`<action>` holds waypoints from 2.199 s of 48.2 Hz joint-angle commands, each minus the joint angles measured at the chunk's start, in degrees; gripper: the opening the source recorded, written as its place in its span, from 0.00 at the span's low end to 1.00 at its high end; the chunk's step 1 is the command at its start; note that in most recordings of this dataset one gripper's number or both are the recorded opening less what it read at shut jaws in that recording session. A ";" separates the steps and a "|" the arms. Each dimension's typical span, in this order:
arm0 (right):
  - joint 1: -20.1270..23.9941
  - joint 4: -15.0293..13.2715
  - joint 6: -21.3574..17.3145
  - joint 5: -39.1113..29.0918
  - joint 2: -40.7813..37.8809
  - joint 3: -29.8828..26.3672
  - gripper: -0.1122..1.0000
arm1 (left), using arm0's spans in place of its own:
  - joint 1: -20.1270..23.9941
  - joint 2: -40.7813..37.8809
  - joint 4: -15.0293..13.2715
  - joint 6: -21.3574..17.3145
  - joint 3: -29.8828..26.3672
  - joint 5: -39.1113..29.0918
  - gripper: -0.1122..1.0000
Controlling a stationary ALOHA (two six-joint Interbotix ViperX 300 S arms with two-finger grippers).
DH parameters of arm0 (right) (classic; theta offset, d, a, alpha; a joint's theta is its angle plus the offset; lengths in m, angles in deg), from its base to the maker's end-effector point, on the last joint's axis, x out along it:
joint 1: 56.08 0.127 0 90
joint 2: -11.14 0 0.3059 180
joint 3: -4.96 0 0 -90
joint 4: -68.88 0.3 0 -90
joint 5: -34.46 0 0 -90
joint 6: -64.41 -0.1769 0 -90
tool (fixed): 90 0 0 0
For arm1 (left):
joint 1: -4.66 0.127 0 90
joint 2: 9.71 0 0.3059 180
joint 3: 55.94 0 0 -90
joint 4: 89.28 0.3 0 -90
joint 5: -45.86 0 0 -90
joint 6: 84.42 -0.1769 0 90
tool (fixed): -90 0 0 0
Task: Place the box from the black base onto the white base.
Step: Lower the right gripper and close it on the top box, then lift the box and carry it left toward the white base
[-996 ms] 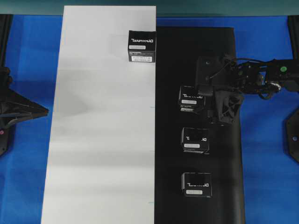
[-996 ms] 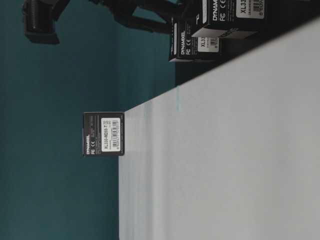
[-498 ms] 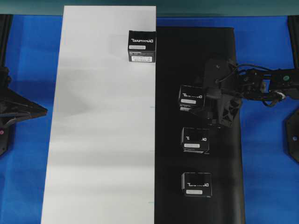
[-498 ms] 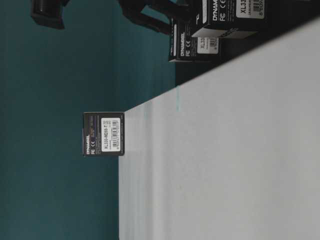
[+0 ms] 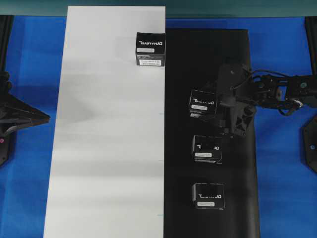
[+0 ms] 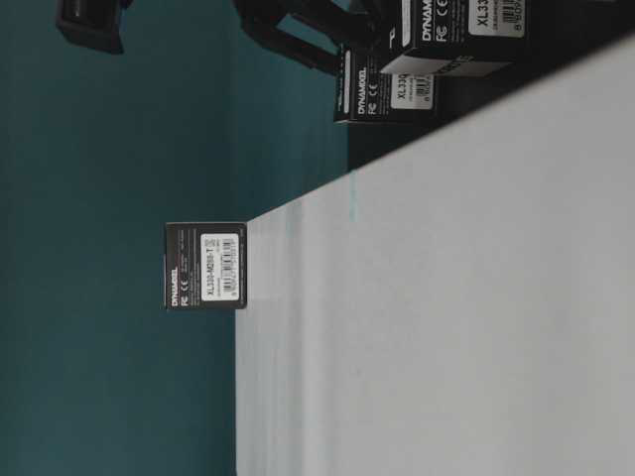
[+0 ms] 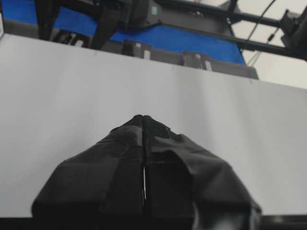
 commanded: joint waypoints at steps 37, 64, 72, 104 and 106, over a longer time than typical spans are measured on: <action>1.85 0.18 -1.05 0.26 8.79 1.32 0.57 | 0.00 -0.26 0.18 0.09 -1.49 0.26 0.04; 6.33 0.00 -0.97 3.08 9.93 -4.75 0.57 | 0.00 -0.09 0.09 0.18 -1.58 0.35 0.04; 7.12 0.00 -0.97 6.15 9.32 -5.01 0.57 | 0.09 0.44 0.18 0.18 -1.76 0.26 0.04; 8.35 -1.67 -0.09 -5.89 0.79 -18.46 0.57 | 0.26 0.62 0.18 0.18 -1.76 0.35 0.04; 8.35 -1.67 0.00 -6.15 0.53 -19.25 0.57 | 0.26 0.62 0.09 0.18 -1.76 0.35 0.04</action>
